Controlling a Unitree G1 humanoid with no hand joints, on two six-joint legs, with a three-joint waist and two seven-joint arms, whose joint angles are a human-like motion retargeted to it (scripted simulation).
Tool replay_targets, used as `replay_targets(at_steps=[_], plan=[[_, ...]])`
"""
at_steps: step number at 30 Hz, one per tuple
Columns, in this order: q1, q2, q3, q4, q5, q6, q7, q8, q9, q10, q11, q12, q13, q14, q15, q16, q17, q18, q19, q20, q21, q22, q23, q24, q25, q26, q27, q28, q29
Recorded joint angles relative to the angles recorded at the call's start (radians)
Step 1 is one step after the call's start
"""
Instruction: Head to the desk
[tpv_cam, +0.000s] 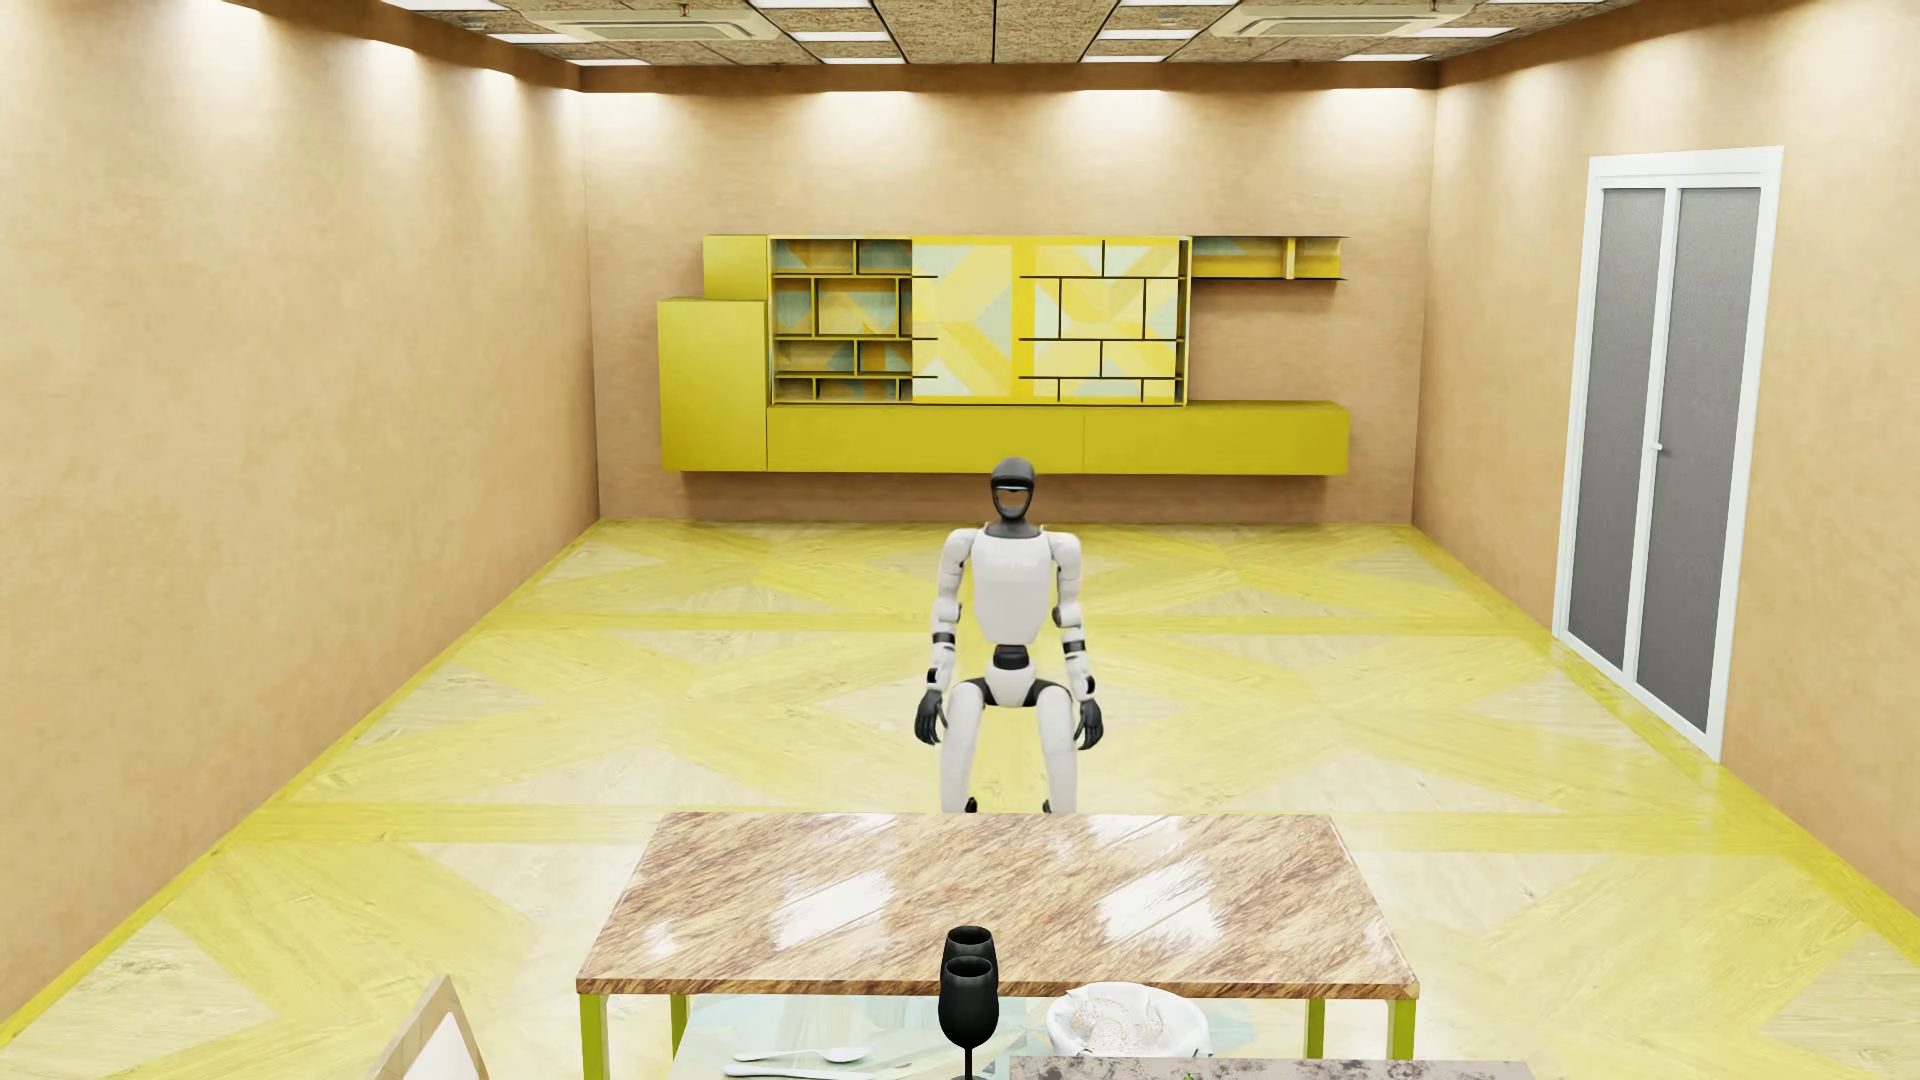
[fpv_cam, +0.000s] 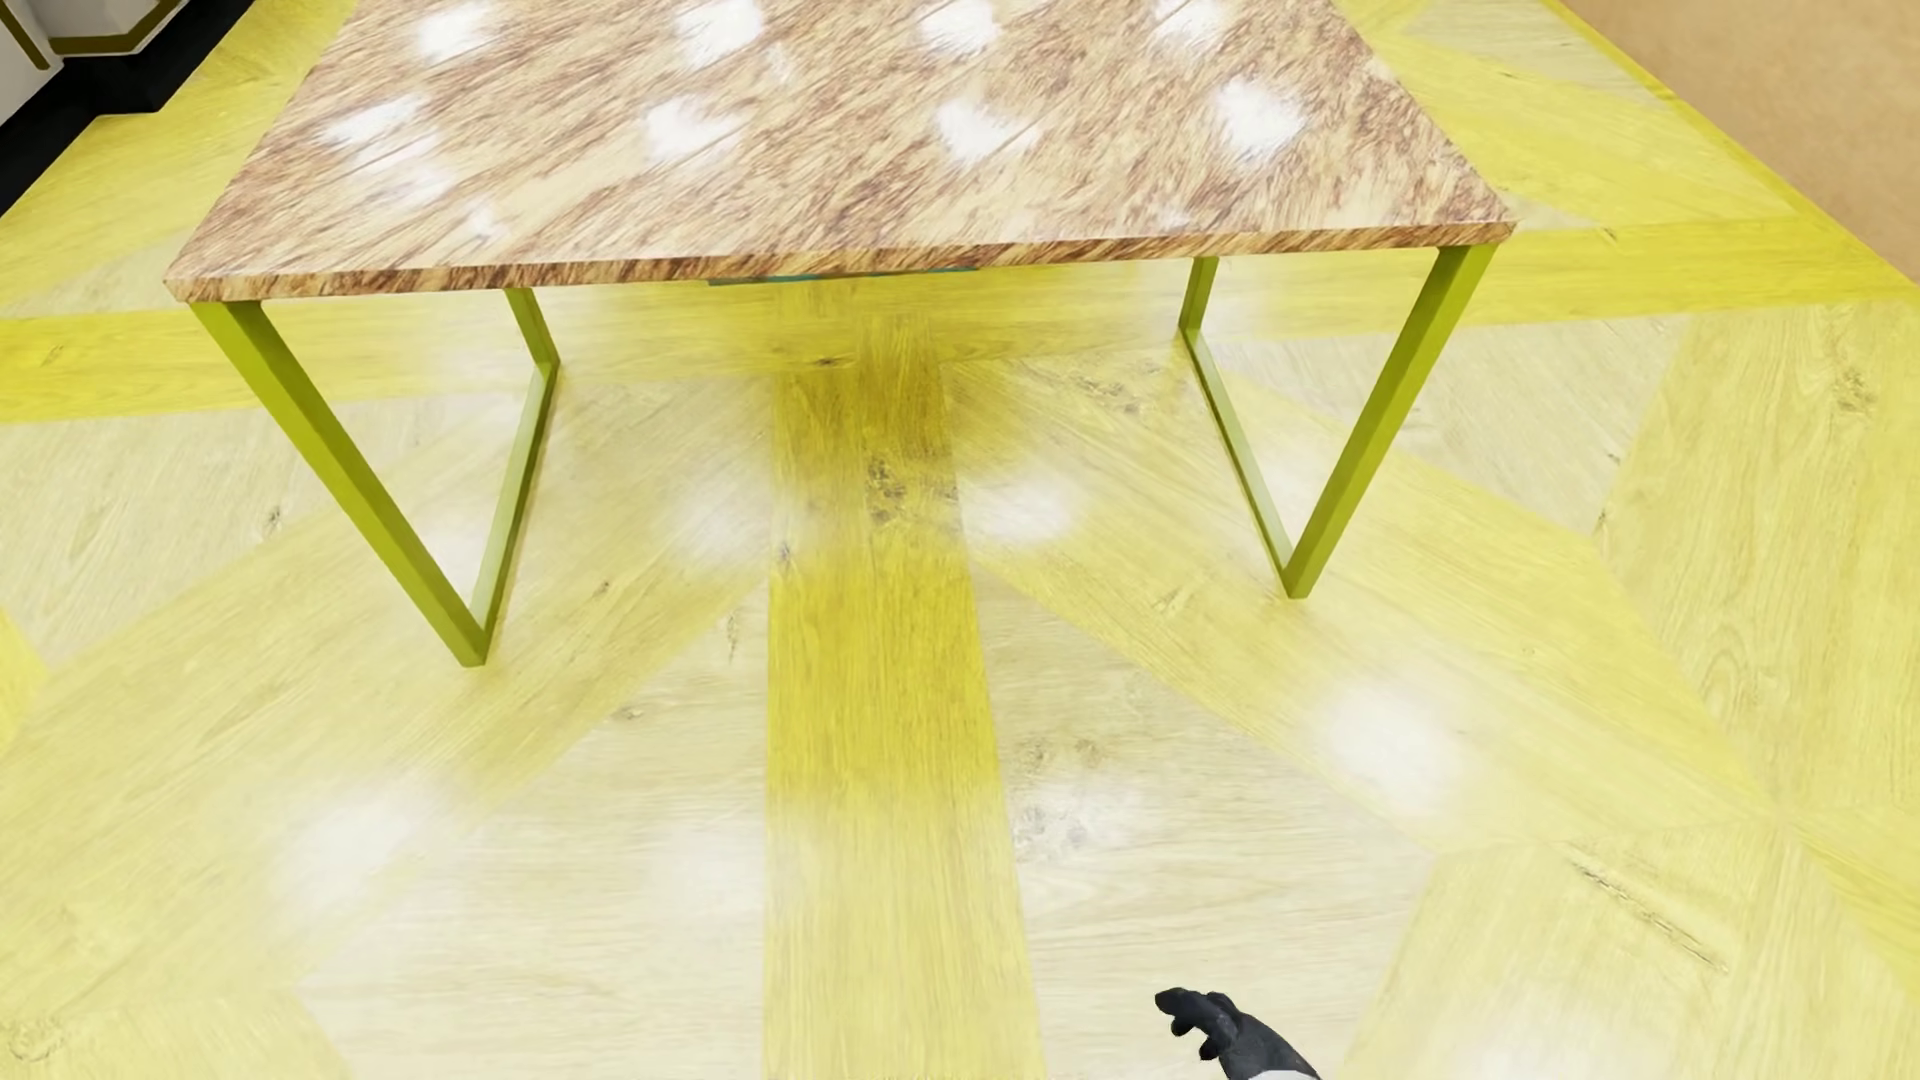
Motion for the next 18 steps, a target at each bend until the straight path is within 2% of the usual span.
replay_targets(at_steps=[3, 5, 8, 11, 13, 16, 18], plan=[[-0.004, 0.002, 0.006, 0.004, 0.004, 0.007, -0.009, -0.011, 0.0, -0.004, 0.0, -0.005, -0.007, 0.005, -0.005, -0.008, -0.005, -0.005, -0.006, 0.003, 0.007, -0.06, -0.055, -0.009, -0.008, -0.05, -0.025, 0.058, 0.0], [-0.014, 0.002, 0.007, 0.003, 0.001, 0.01, -0.027, -0.029, 0.002, 0.0, 0.007, -0.024, 0.006, 0.011, -0.009, 0.0, -0.005, -0.007, -0.009, -0.024, 0.011, -0.091, -0.052, -0.008, -0.007, -0.079, -0.023, 0.062, 0.013], [-0.026, 0.005, 0.006, -0.001, -0.007, 0.015, -0.058, -0.062, 0.005, 0.005, 0.02, -0.052, 0.032, 0.015, -0.019, 0.016, -0.002, -0.011, -0.014, -0.07, 0.028, -0.147, 0.018, -0.024, 0.0, -0.11, 0.001, 0.042, 0.026], [-0.029, 0.013, 0.005, -0.006, -0.013, 0.021, -0.084, -0.089, 0.007, -0.001, 0.022, -0.057, 0.061, 0.013, -0.032, 0.029, 0.0, -0.017, -0.019, -0.094, 0.048, -0.195, 0.123, -0.057, 0.019, -0.134, 0.045, 0.053, 0.043], [-0.031, 0.014, 0.004, -0.01, -0.015, 0.023, -0.097, -0.098, 0.008, -0.009, 0.02, -0.055, 0.075, 0.007, -0.045, 0.032, 0.004, -0.025, -0.02, -0.093, 0.071, -0.202, 0.186, -0.074, 0.032, -0.141, 0.071, 0.067, 0.073], [-0.053, -0.014, 0.005, -0.008, -0.022, 0.026, -0.111, -0.094, 0.013, 0.022, 0.075, -0.038, 0.094, -0.041, -0.105, 0.037, -0.017, -0.029, -0.014, -0.084, 0.101, -0.182, 0.227, -0.078, 0.047, -0.127, 0.083, 0.073, 0.132], [-0.109, -0.03, 0.008, 0.001, -0.027, 0.03, -0.128, -0.098, 0.023, 0.134, 0.121, -0.017, 0.103, -0.087, -0.153, 0.043, -0.026, -0.017, -0.001, -0.072, 0.086, -0.157, 0.226, -0.068, 0.073, -0.108, 0.096, 0.082, 0.125]])
